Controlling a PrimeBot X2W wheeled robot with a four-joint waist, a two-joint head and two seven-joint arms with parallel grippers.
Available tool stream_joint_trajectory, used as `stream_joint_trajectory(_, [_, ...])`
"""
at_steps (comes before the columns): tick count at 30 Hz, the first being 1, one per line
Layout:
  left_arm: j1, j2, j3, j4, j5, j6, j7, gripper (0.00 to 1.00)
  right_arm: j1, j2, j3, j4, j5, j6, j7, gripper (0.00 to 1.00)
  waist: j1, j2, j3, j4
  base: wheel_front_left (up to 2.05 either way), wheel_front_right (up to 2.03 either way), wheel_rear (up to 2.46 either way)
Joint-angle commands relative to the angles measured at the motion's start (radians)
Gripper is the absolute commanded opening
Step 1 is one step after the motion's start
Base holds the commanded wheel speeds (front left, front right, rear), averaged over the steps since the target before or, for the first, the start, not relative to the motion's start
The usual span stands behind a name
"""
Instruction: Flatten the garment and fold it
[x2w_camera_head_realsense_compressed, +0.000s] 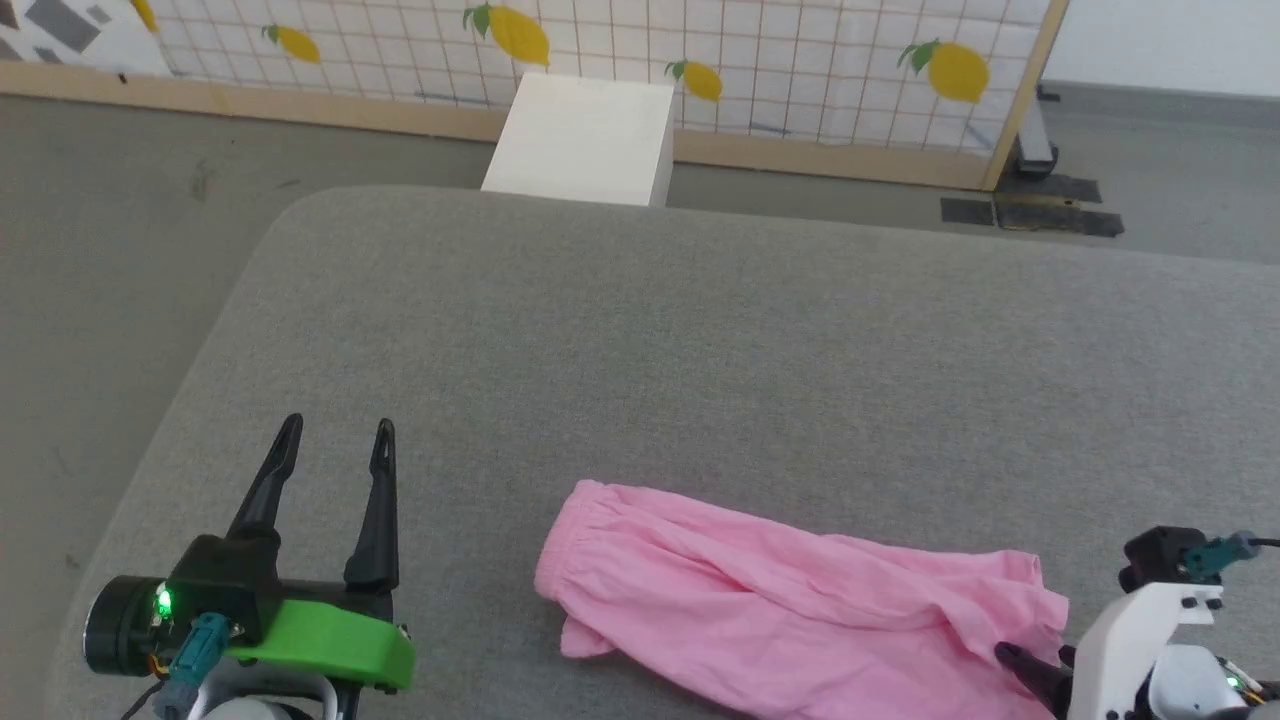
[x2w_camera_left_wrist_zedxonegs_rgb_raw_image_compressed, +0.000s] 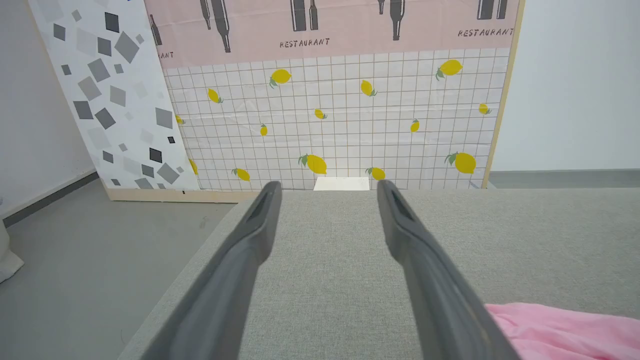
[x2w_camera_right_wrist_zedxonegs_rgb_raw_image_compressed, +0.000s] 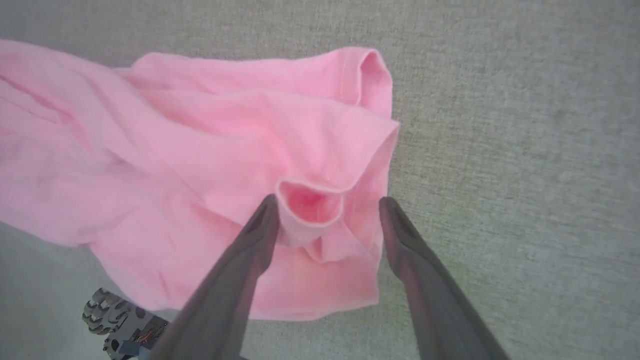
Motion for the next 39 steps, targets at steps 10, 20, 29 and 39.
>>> stream_joint_trajectory(10, [0.021,-0.05,0.041,0.026,0.062,-0.062,-0.004,1.0,-0.065,0.017,0.094,0.211,0.045,-0.001,0.062,0.42,0.0,0.0073,0.033,0.024,0.0,0.0,0.0])
stream_joint_trajectory(20, [0.042,-0.054,0.049,0.047,0.068,-0.082,-0.004,1.0,-0.108,-0.01,0.145,0.185,0.124,-0.001,0.011,0.0,0.0,0.0073,0.007,-0.014,0.0,0.0,0.0])
stream_joint_trajectory(29, [0.071,-0.044,0.053,0.038,0.063,-0.065,0.001,1.0,-0.092,-0.086,0.041,0.088,0.147,-0.001,0.029,0.0,0.0,0.0073,-0.029,-0.05,0.0,0.0,0.0])
stream_joint_trajectory(39, [0.083,-0.044,0.049,0.034,0.055,-0.06,0.005,1.0,-0.036,-0.106,-0.209,0.071,0.118,-0.001,0.169,0.0,0.0,0.0073,-0.034,-0.07,0.0,0.0,0.0])
